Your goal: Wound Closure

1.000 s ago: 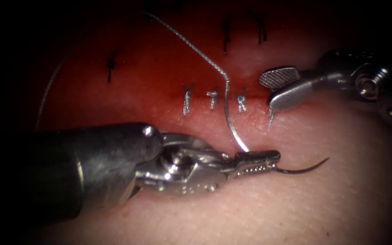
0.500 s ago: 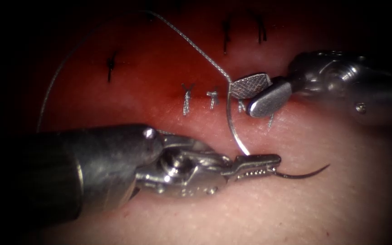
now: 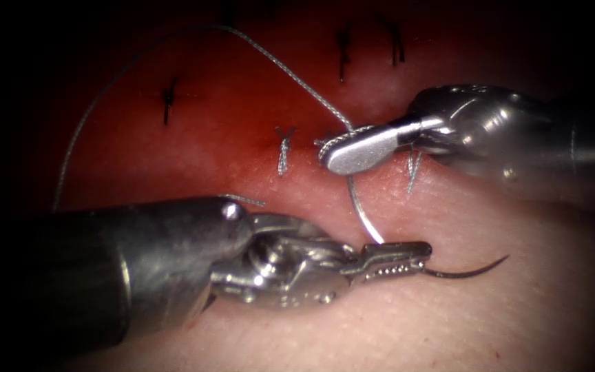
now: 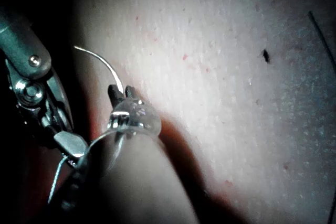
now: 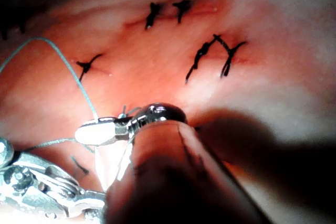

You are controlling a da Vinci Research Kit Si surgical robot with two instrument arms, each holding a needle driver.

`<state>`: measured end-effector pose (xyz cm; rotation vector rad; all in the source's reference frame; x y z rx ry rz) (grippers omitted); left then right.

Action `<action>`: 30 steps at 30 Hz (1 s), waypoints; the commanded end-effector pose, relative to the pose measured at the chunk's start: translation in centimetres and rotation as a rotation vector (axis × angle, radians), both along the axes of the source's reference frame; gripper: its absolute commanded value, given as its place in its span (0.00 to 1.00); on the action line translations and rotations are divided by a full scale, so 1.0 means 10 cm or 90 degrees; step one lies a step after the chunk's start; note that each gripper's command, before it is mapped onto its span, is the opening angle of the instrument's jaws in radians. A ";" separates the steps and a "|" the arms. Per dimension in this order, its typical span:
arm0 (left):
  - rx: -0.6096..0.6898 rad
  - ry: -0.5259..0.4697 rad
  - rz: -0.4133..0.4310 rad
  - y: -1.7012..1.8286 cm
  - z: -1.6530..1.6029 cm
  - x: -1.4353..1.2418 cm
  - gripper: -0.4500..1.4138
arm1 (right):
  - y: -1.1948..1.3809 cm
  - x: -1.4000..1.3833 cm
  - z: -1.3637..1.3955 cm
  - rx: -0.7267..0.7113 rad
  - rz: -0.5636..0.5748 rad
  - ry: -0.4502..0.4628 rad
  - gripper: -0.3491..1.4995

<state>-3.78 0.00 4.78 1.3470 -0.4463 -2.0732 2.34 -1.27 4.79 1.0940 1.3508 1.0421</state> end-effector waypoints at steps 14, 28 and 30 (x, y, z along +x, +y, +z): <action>0.018 0.040 -0.209 0.017 0.009 -0.006 0.79 | 0.024 -0.023 -0.006 -0.035 0.137 -0.278 0.00; 0.030 0.019 -0.233 0.016 0.010 -0.009 0.67 | 0.014 -0.018 -0.013 -0.039 0.179 -0.363 0.00; 0.032 0.007 -0.224 0.013 0.007 -0.012 0.69 | 0.014 -0.018 -0.011 -0.039 0.179 -0.363 0.00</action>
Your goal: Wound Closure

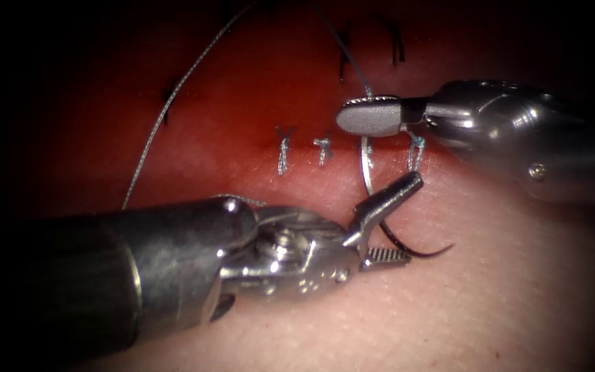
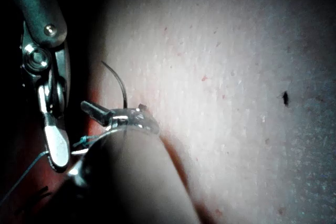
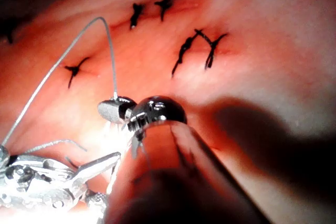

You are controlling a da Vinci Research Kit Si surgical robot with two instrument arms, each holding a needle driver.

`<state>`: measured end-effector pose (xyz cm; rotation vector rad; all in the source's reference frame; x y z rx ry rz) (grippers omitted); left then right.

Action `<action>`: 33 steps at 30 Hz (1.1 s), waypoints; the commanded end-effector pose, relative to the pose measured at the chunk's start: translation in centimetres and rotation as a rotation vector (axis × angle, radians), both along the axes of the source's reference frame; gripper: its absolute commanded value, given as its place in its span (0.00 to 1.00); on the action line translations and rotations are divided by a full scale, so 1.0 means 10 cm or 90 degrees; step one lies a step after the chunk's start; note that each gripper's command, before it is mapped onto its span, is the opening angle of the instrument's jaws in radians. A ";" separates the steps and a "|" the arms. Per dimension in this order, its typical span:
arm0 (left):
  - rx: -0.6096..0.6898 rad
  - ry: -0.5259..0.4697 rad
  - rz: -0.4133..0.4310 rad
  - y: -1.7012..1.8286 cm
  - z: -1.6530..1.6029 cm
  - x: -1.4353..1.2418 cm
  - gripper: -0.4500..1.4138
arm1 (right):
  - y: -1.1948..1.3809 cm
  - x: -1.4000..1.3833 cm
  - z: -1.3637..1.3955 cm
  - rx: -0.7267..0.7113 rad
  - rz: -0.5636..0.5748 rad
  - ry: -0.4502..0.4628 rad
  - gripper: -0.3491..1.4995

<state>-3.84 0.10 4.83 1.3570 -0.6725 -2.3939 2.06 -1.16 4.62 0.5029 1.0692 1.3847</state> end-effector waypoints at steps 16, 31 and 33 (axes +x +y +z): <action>-0.005 -0.025 0.043 0.009 0.011 0.011 0.00 | 0.006 0.004 0.001 -0.049 -0.038 0.028 0.00; -0.005 -0.080 0.146 0.010 0.003 0.023 0.00 | 0.002 0.005 0.001 -0.043 -0.081 0.227 0.91; -0.005 -0.089 0.153 0.011 0.002 0.026 0.00 | 0.000 0.005 0.002 -0.021 -0.080 0.242 0.91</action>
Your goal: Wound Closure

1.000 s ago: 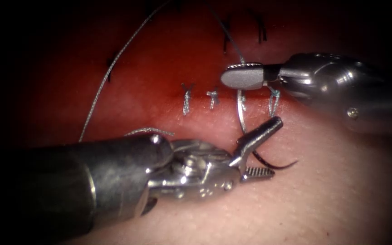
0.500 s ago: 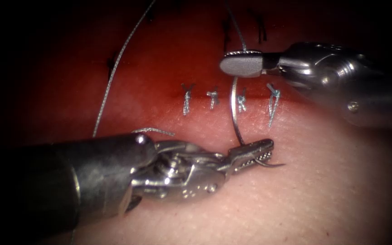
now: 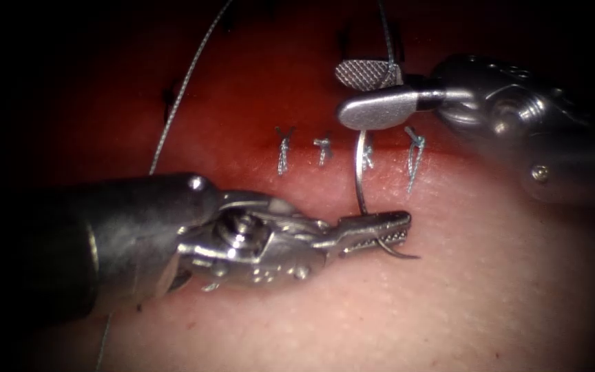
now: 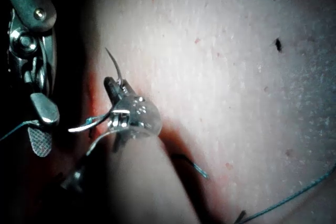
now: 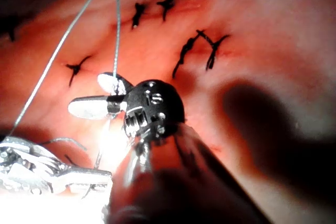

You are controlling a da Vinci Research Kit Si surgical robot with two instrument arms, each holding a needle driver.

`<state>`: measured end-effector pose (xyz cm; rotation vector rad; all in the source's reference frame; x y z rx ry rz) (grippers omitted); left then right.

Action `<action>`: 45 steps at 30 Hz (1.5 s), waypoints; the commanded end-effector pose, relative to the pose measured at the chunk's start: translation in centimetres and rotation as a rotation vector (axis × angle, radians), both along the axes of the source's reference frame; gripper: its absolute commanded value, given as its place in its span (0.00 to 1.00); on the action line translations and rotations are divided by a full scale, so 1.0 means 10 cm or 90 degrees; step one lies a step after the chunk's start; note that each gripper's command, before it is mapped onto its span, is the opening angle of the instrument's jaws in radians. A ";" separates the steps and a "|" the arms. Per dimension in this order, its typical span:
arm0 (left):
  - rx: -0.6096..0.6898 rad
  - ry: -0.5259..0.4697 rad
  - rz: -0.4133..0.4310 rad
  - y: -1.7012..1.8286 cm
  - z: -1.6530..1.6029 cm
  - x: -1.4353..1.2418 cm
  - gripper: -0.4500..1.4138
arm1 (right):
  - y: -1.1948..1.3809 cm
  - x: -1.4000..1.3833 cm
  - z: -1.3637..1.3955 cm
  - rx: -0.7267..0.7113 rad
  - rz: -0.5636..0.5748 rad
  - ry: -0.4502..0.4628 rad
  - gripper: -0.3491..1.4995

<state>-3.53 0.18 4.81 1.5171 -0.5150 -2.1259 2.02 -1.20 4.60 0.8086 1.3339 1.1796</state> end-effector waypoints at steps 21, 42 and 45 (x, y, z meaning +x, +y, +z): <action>0.061 -0.112 0.012 0.015 -0.013 0.011 0.00 | -0.010 0.012 0.015 0.102 0.089 0.154 0.78; 0.067 -0.109 0.008 0.011 -0.014 0.006 0.00 | -0.015 0.020 0.017 0.112 0.109 0.081 0.56; 0.067 -0.109 0.007 0.010 -0.014 0.005 0.00 | -0.015 0.020 0.017 0.112 0.110 0.081 0.56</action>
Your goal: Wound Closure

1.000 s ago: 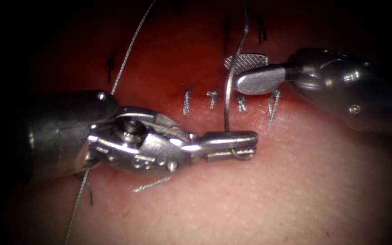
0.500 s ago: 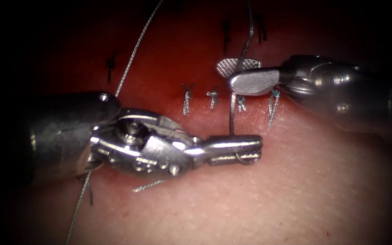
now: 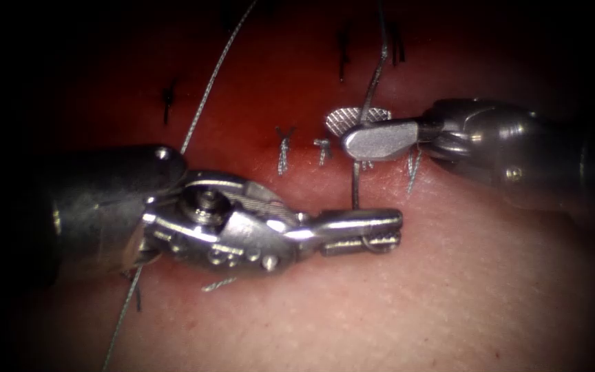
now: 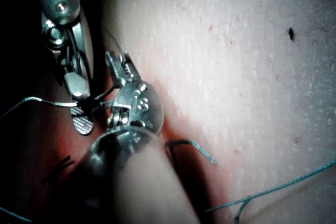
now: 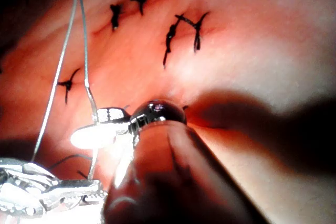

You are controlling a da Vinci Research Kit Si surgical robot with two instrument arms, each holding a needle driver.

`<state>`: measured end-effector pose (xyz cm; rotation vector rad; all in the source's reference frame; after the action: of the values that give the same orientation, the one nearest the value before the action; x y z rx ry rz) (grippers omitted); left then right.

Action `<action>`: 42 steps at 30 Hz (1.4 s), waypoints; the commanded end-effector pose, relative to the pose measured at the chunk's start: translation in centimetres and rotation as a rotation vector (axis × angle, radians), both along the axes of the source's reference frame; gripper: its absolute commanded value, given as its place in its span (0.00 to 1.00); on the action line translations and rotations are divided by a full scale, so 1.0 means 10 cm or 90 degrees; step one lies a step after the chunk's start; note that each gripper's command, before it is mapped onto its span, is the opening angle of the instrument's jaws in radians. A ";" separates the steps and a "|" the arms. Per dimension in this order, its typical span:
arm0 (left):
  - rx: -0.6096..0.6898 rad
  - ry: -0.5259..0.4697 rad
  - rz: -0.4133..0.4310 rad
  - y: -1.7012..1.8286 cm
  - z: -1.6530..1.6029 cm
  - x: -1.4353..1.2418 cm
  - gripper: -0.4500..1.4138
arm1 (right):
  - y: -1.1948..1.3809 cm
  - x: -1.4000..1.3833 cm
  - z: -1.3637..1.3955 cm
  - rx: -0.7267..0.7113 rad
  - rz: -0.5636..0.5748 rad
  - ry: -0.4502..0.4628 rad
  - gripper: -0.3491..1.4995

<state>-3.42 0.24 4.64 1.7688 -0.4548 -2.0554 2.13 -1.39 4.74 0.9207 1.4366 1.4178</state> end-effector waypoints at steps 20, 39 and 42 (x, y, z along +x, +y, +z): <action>0.038 0.003 -0.011 0.002 0.001 -0.009 0.65 | 0.000 0.008 0.009 0.022 0.009 -0.096 0.00; 0.248 0.008 -0.086 0.010 0.029 -0.025 0.30 | 0.055 -0.078 -0.008 -0.367 0.017 -0.321 0.00; 0.285 0.079 -0.165 0.007 0.042 -0.035 0.42 | 0.064 -0.090 -0.007 -0.450 0.005 -0.365 0.00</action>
<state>-3.77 0.28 5.07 1.8851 -0.1741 -2.6303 1.15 -0.78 4.59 0.0122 1.3265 0.9056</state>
